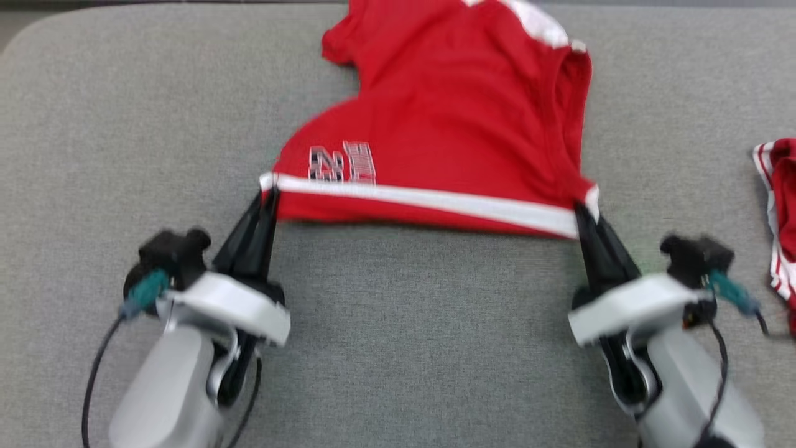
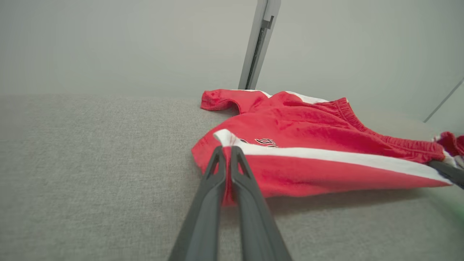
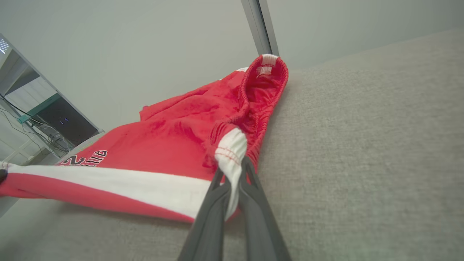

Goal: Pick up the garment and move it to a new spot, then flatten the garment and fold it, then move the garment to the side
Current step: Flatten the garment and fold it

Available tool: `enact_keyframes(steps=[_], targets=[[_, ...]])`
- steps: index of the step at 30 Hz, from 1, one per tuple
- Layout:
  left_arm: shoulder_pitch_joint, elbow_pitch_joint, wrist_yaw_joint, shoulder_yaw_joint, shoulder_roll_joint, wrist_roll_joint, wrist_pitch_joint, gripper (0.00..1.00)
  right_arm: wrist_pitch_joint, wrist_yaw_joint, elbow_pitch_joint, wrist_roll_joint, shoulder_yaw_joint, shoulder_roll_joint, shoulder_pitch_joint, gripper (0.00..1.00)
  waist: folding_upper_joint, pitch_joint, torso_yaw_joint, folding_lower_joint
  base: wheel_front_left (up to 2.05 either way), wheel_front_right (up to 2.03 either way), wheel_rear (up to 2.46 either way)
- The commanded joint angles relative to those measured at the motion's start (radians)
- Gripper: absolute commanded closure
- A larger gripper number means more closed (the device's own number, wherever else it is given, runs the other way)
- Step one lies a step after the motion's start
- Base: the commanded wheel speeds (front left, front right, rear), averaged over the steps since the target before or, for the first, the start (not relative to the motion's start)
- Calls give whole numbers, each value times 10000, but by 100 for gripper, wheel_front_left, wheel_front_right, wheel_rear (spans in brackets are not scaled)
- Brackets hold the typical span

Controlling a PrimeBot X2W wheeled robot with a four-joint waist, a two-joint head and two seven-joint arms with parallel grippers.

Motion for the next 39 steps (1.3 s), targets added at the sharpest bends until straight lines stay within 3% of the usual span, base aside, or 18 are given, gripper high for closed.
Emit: enact_keyframes(steps=[1, 11, 20, 25, 31, 39], targets=[[287, -245, -7, 105, 50, 73, -12, 100, 3, -10, -188, -69, -100, -113, 410, 100, 0, -249, -24, 0, 0, 0, 0], [4349, -2910, 13, 1325, 416, 740, -14, 100, 69, -30, -2936, -637, -1091, -228, 4701, 100, 0, -1876, -131, 0, 0, 0, 0], [6610, -4070, 287, 1872, 323, 715, -12, 100, 1361, -46, -5296, -1090, -1990, 335, 7424, 100, 0, -2669, -352, 0, 0, 0, 0], [5930, -4024, 229, 1770, 481, 676, 211, 100, 1739, -46, -5730, -1125, -2177, 572, 7317, 100, 0, -2496, -416, 0, 0, 0, 0], [3941, -3272, 106, 1479, 906, 402, 670, 100, 1890, -44, -5475, -993, -2299, 757, 6137, 100, 0, -1544, -584, 0, 0, 0, 0], [-133, -1580, 19, 163, 1411, -216, 1205, 100, 1334, -38, -4431, -386, -2279, 818, 3390, 100, 0, 338, -789, 0, 0, 0, 0]])
